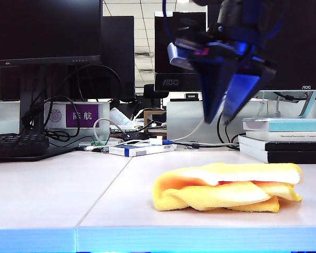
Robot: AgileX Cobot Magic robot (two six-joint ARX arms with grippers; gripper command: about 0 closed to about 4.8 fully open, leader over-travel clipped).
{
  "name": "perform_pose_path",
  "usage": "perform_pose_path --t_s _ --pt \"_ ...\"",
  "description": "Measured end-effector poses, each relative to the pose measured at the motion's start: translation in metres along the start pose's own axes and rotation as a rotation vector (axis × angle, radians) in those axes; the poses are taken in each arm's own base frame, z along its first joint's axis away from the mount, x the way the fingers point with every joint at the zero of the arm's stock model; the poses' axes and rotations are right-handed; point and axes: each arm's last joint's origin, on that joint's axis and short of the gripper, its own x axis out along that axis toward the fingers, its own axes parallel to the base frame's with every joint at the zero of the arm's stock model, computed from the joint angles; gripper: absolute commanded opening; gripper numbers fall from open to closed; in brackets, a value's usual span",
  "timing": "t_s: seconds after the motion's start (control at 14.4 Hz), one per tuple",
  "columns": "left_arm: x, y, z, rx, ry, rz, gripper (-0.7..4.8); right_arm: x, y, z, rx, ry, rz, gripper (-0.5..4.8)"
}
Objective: Wipe the table from front to back using the rag.
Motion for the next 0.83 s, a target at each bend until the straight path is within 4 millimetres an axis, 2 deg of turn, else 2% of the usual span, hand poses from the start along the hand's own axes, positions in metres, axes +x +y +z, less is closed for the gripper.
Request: perform_pose_path --t_s 0.07,0.28,0.42,0.62,0.69,0.83 --pt "0.012 0.000 -0.013 0.033 0.058 -0.066 -0.05 -0.014 -0.001 -0.004 0.000 -0.046 -0.033 -0.01" --pt "0.010 0.000 -0.010 0.044 0.033 -0.054 -0.05 -0.033 -0.004 -0.008 0.003 -0.127 -0.158 -0.01" --pt "0.002 -0.002 -0.008 0.051 0.009 -0.049 -0.05 -0.054 -0.005 -0.014 0.013 -0.224 -0.222 -0.01" --pt "-0.016 -0.005 -0.004 0.061 -0.040 -0.007 -0.05 -0.098 -0.005 -0.028 0.033 -0.475 -0.226 -0.01" --pt "-0.028 -0.007 -0.002 0.057 -0.067 0.033 -0.05 -0.111 -0.005 -0.036 0.034 -0.579 -0.220 -0.01" --pt "-0.049 -0.009 0.000 0.048 -0.113 0.117 -0.05 -0.120 -0.006 -0.054 0.020 -0.722 -0.222 -0.01"
